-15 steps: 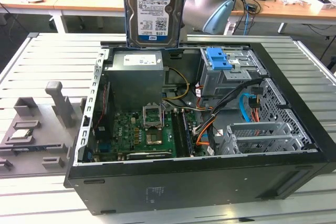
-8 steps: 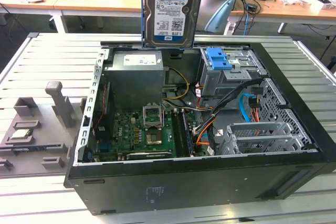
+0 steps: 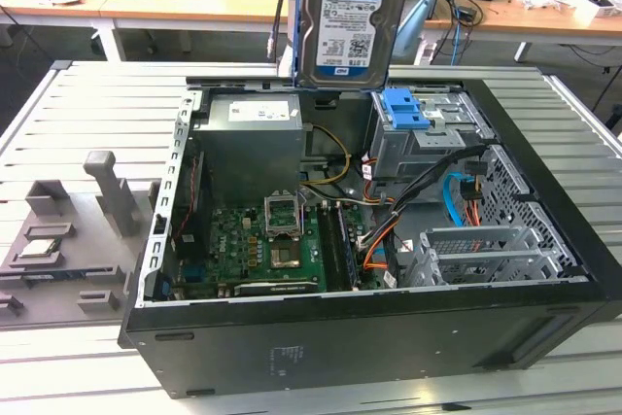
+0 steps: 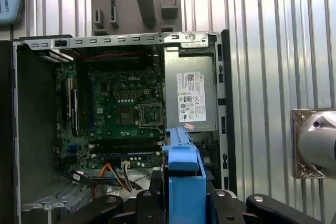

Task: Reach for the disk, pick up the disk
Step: 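Pick up the disk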

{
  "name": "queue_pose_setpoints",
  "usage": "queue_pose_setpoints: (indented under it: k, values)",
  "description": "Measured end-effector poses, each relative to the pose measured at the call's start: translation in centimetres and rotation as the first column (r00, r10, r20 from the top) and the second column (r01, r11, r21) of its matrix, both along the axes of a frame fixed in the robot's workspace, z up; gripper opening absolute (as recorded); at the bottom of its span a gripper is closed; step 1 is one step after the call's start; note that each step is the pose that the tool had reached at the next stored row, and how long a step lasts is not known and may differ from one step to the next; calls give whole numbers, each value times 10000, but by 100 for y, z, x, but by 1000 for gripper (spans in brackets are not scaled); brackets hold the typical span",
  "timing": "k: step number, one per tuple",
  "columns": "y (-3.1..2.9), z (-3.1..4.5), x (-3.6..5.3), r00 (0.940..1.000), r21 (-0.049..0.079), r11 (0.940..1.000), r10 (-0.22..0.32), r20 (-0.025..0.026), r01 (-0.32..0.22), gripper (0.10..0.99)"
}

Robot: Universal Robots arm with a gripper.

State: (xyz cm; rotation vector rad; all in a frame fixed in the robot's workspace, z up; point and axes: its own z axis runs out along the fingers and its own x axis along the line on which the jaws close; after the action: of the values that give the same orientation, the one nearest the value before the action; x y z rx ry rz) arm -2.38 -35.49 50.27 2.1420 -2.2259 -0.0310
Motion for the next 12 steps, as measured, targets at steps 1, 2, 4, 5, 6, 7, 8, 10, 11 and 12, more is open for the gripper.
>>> queue_pose_setpoints:
  k: [1, 2, 4, 5, 6, 7, 8, 10, 11, 12]
  values:
    - [-1, 0, 8, 10000, 0, 10000, 0, 0, 0, 369]
    - [-4, 0, 8, 10000, 1, 10000, 0, 0, 0, 369]
    - [-36, 0, 9, 10000, -1, 10000, 0, 0, 0, 369]
    - [-50, 0, 9, 10000, 0, 10000, 0, -1, 0, 369]
    - [-75, 0, 9, 10000, 0, 10000, 0, 0, 0, 369]
    - [-99, 0, 9, 10000, -1, 10000, 0, -1, 0, 369]
    - [-116, 0, 9, 10000, 0, 10000, 0, -1, 0, 369]
    - [-222, 0, 13, 10000, 0, 10000, 0, 0, 0, 369]
    - [-249, 0, 16, 10000, -1, 10000, 1, -1, -1, 369]
    - [-280, 0, 21, 10000, 0, 10000, 1, 0, -1, 369]
